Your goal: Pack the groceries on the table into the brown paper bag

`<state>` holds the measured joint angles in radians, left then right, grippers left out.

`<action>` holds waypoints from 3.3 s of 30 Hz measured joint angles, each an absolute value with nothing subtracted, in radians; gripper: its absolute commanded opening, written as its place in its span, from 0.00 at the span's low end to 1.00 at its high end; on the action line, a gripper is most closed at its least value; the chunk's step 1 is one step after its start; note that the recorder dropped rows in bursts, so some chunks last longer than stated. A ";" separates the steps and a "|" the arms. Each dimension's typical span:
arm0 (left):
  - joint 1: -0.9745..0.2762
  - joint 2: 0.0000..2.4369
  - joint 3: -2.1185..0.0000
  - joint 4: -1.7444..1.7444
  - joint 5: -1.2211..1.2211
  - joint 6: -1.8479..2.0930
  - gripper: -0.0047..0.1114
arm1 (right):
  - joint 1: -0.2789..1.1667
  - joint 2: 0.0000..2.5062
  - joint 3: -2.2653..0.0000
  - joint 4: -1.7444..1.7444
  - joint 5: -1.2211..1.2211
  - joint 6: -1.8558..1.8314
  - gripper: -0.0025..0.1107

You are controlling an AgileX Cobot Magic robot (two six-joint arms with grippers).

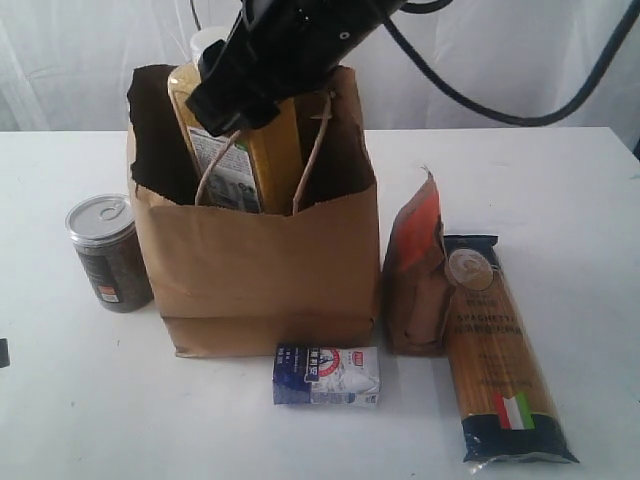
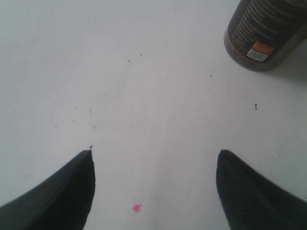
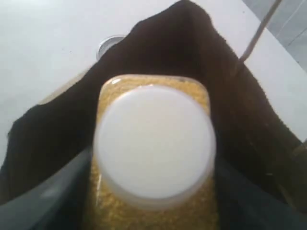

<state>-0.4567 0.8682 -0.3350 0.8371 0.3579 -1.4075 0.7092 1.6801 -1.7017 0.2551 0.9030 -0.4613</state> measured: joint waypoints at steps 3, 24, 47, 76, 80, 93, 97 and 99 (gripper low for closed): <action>-0.457 0.868 -0.335 0.837 0.358 -1.408 0.66 | 0.709 1.680 -1.703 0.257 0.951 -0.465 0.02; -0.457 0.868 -0.335 0.837 0.358 -1.408 0.66 | 0.644 1.709 -1.703 0.024 0.849 -0.124 0.29; -0.457 0.868 -0.335 0.837 0.358 -1.408 0.66 | 0.644 1.670 -1.713 0.024 0.817 -0.108 0.58; -0.457 0.868 -0.335 0.837 0.336 -1.367 0.66 | 0.644 1.242 -1.452 -0.020 0.894 -0.084 0.53; -0.457 0.868 -0.335 0.833 0.321 -1.364 0.66 | 0.644 1.117 -1.356 -0.048 0.880 -0.040 0.53; -0.457 0.868 -0.383 0.858 0.227 -1.306 0.66 | 0.644 0.835 -1.115 -0.050 1.034 -0.044 0.53; -0.457 0.873 -0.459 0.924 0.202 -1.303 0.71 | 0.644 0.775 -1.074 -0.029 1.036 -0.044 0.53; -0.457 0.892 -0.489 0.958 0.200 -1.303 0.74 | 0.644 0.748 -1.059 -0.025 1.038 -0.044 0.53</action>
